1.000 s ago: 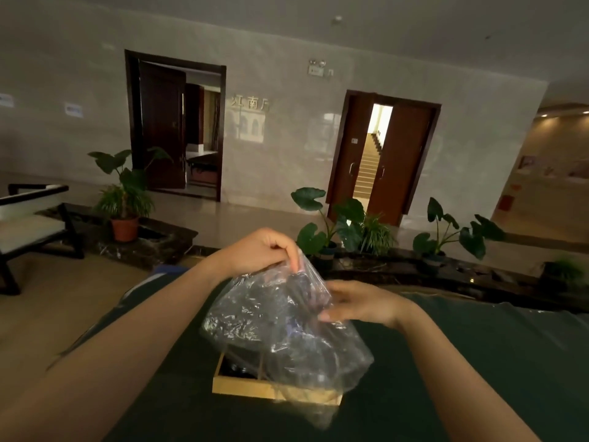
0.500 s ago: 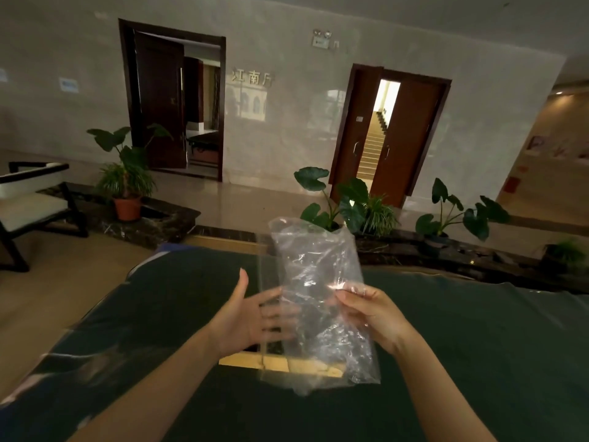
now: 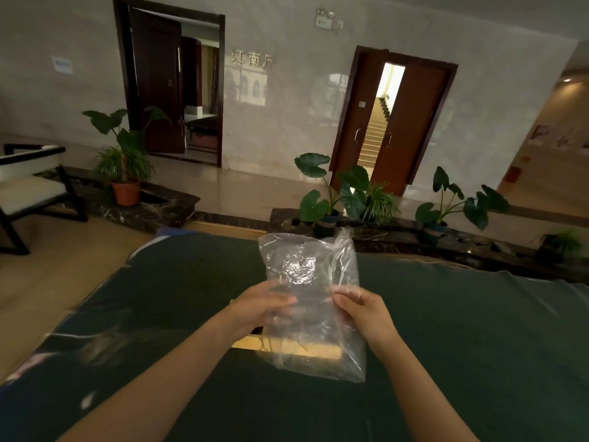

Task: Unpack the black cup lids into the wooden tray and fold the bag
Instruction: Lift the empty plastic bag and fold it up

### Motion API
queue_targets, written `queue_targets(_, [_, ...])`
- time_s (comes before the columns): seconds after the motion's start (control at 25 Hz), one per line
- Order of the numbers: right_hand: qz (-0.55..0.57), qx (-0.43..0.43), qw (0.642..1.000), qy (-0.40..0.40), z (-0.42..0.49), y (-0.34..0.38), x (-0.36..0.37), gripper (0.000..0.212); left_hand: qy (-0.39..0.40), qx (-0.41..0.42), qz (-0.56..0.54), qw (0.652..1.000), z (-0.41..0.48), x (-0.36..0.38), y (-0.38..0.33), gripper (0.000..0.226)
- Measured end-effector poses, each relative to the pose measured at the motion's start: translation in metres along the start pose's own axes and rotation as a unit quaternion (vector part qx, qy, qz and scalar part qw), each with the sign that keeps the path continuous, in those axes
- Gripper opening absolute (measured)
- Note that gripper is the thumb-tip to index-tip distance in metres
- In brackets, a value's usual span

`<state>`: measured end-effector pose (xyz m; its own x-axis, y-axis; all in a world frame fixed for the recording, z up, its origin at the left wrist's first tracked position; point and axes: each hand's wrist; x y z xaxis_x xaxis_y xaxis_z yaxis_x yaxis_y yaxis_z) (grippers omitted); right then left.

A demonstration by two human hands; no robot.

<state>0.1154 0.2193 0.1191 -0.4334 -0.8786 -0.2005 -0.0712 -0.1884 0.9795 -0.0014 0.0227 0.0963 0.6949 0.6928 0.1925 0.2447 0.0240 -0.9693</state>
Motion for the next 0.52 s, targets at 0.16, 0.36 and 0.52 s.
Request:
queue_targets(0.16, [0.102, 0.055, 0.992, 0.046, -0.013, -0.007, -0.005, 0.022, 0.083, 0.006, -0.077, 0.994, -0.011, -0.014, 0.005, 0.043])
queue_targets(0.36, [0.220, 0.049, 0.969, 0.099, -0.024, -0.016, -0.009, 0.043, 0.128, -0.016, -0.131, 0.983, -0.018, -0.018, 0.013, 0.060])
queue_targets(0.52, [0.244, 0.018, 0.965, 0.095, -0.032, -0.023, -0.010, 0.035, 0.107, 0.012, -0.117, 0.987, -0.025, -0.016, 0.011, 0.056])
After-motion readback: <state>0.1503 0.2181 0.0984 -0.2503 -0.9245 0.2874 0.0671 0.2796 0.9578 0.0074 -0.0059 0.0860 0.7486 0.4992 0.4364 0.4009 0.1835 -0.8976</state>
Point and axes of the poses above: each hand's wrist, its own z-axis towards the middle knuckle, its own x-axis out of the palm, y = z × x, and after that the axes turned 2 degrees about x, right-handed
